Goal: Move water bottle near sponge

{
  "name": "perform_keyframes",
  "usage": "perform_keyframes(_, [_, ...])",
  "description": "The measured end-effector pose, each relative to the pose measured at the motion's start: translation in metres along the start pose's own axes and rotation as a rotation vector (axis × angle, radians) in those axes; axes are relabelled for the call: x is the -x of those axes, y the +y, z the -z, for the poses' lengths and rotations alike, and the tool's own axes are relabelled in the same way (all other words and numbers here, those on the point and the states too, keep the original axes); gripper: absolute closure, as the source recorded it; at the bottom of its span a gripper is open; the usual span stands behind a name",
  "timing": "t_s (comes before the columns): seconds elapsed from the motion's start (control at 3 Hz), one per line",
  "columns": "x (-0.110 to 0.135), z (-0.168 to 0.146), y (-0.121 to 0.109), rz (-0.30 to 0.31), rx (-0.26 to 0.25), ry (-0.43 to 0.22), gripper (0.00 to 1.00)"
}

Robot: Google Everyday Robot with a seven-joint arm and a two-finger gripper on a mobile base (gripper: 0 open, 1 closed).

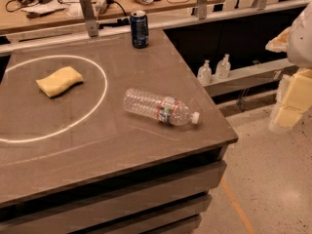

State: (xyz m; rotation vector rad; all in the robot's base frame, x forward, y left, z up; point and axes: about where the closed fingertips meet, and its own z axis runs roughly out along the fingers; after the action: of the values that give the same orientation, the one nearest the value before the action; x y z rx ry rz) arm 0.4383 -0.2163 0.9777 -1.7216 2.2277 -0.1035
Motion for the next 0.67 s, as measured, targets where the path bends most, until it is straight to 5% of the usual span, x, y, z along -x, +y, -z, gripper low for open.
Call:
perform_keyframes(0.33, [0.0000, 0.0000, 0.0000, 0.000, 0.000, 0.000, 0.00])
perform_keyframes(0.67, [0.0066, -0.0059, 0.0033, -0.037, 0.031, -0.101, 0.00])
